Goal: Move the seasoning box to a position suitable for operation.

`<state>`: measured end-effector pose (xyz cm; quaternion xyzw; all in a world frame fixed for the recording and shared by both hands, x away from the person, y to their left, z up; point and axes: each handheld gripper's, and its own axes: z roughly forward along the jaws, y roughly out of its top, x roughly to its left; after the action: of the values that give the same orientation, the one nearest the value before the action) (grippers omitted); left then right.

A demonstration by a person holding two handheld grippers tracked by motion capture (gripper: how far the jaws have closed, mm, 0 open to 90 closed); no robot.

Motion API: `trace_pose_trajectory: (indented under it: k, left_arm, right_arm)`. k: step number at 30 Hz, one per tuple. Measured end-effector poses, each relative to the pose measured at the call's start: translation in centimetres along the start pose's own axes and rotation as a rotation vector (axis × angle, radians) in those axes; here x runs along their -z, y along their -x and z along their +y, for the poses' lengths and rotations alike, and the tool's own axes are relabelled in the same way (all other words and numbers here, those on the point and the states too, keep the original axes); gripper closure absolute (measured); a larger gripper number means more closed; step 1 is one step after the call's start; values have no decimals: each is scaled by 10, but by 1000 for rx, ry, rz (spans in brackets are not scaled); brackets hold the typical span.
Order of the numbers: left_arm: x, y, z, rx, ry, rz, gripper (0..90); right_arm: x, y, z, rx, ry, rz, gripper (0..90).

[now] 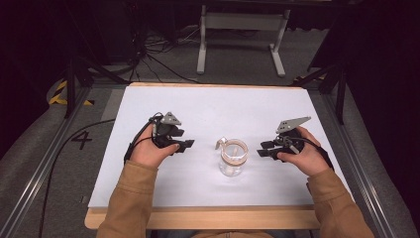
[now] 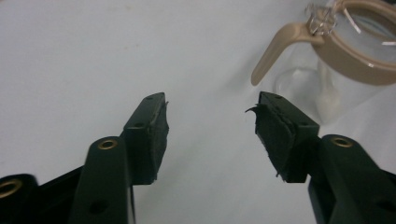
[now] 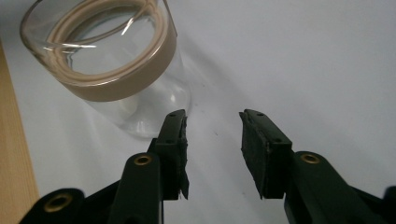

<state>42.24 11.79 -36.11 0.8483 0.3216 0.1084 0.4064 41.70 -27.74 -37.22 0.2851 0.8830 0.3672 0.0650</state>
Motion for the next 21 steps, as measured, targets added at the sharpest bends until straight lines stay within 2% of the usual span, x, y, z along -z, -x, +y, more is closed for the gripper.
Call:
trace_pose_trajectory:
  k: [1,4,8,13,16,21]
  left_arm:
    - [1,2,1,13,21,-8,477]
    - [5,4,4,7,57,-25,500]
    - [6,8,5,3,38,-32,520]
    - [5,11,11,-3,50,-53,539]
    - [2,14,16,-2,63,-72,574]
    - [-8,18,27,-32,74,-133,623]
  right_arm:
    - [1,-1,1,2,7,6,625]
    - [3,-3,1,8,6,9,647]
    - [6,-5,2,29,2,8,683]
    - [7,-10,1,40,4,10,693]
    - [11,-12,-3,26,2,14,693]
    - [17,-12,-14,-5,-5,4,693]
